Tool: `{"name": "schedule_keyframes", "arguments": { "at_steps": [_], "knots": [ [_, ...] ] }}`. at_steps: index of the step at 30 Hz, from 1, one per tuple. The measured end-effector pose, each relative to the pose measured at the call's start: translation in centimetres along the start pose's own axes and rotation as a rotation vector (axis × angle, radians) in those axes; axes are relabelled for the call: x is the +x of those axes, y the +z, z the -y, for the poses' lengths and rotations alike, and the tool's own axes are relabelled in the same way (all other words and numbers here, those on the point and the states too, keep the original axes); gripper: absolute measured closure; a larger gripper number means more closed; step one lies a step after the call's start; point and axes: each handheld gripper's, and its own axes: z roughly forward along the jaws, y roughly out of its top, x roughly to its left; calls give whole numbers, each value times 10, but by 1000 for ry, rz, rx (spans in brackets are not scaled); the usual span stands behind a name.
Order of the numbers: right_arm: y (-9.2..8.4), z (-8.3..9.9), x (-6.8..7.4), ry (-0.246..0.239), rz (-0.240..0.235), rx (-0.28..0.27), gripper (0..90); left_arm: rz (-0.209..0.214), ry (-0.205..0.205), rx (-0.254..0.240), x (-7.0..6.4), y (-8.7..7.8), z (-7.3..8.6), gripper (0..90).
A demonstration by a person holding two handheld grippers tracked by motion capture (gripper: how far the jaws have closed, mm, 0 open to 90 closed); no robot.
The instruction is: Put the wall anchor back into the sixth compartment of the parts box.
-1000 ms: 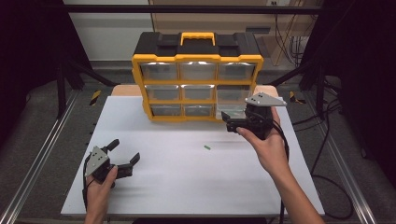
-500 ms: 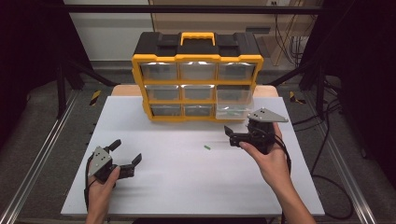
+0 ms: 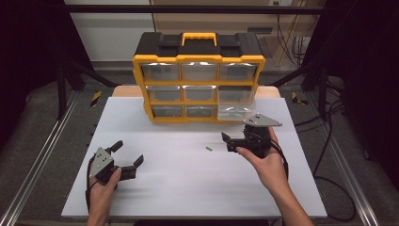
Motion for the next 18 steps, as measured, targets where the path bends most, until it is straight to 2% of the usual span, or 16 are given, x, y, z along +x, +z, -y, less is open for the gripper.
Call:
{"name": "schedule_keyframes", "arguments": {
  "at_steps": [4,11,18],
  "knots": [
    [4,3,3,-9,-9,17,76,2,0,-2,0,0,0,21],
    [13,11,5,9,-22,53,76,1,1,-1,0,0,0,21],
    [21,17,7,4,-19,80,80,-1,-1,-1,0,0,0,20]
  ]
}}
